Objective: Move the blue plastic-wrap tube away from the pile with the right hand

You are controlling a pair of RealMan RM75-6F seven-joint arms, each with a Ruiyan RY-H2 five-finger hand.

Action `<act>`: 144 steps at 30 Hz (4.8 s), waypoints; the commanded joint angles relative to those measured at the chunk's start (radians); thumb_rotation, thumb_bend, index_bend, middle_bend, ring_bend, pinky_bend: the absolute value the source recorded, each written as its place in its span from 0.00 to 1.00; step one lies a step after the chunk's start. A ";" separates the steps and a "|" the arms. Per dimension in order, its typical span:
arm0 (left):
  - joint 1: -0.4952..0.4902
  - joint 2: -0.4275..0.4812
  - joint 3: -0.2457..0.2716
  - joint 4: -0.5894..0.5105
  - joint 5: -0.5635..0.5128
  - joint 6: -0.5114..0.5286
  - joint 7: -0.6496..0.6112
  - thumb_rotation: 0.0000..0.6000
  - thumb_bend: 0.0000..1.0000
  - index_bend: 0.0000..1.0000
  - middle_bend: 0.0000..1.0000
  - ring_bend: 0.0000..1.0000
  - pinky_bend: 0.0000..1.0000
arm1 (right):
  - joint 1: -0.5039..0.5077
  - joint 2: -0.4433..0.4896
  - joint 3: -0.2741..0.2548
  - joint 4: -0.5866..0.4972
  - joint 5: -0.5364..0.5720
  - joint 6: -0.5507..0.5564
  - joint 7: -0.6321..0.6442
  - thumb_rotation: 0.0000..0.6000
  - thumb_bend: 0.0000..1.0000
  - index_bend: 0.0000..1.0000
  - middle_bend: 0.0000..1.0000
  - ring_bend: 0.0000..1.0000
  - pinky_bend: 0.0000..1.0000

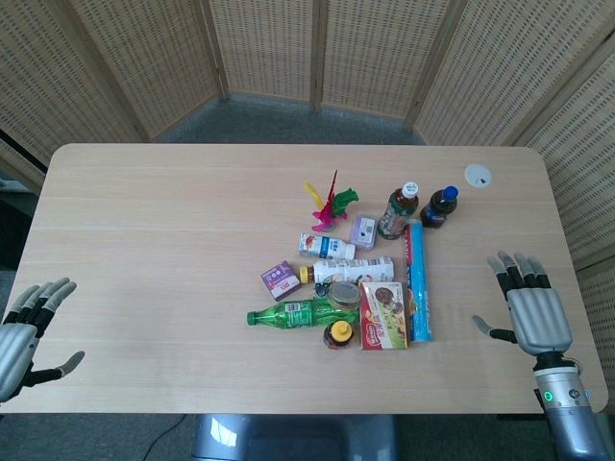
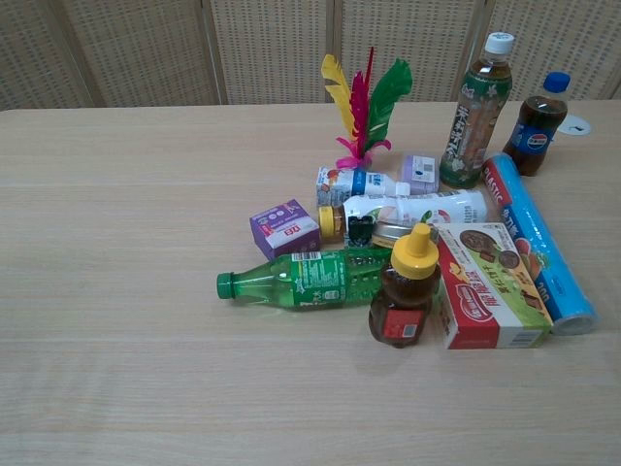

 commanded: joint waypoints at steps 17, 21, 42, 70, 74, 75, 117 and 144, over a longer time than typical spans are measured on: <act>-0.025 -0.011 -0.012 -0.012 -0.008 -0.035 0.020 1.00 0.30 0.03 0.00 0.00 0.00 | 0.091 -0.152 0.082 0.081 0.073 -0.115 0.040 0.68 0.24 0.00 0.00 0.00 0.00; -0.026 -0.014 -0.012 -0.005 -0.015 -0.039 0.014 1.00 0.30 0.03 0.00 0.00 0.00 | 0.127 -0.230 0.100 0.156 0.127 -0.164 0.033 0.68 0.24 0.00 0.00 0.00 0.00; -0.035 -0.028 -0.013 0.022 -0.041 -0.062 0.001 1.00 0.30 0.03 0.00 0.00 0.00 | 0.226 -0.507 0.149 0.500 0.296 -0.265 -0.019 0.67 0.14 0.00 0.00 0.00 0.00; -0.039 -0.039 -0.014 0.040 -0.036 -0.064 -0.016 1.00 0.30 0.03 0.00 0.00 0.00 | 0.237 -0.567 0.151 0.631 0.396 -0.309 -0.103 0.66 0.14 0.00 0.00 0.00 0.00; -0.040 -0.041 -0.014 0.041 -0.035 -0.064 -0.018 1.00 0.30 0.03 0.00 0.00 0.00 | 0.229 -0.565 0.148 0.633 0.412 -0.318 -0.106 0.67 0.14 0.00 0.00 0.00 0.00; -0.040 -0.042 -0.014 0.043 -0.035 -0.063 -0.019 1.00 0.30 0.03 0.00 0.00 0.00 | 0.227 -0.566 0.146 0.633 0.414 -0.319 -0.107 0.67 0.14 0.00 0.00 0.00 0.00; -0.022 -0.038 -0.014 0.070 -0.049 -0.039 -0.048 1.00 0.30 0.03 0.00 0.00 0.00 | 0.322 -0.614 0.165 0.883 0.462 -0.543 -0.112 1.00 0.19 0.50 0.70 0.64 0.43; -0.012 -0.034 -0.010 0.078 -0.044 -0.031 -0.073 1.00 0.30 0.03 0.00 0.00 0.00 | 0.309 -0.572 0.193 0.824 0.460 -0.496 -0.075 1.00 0.24 0.72 0.99 0.92 0.71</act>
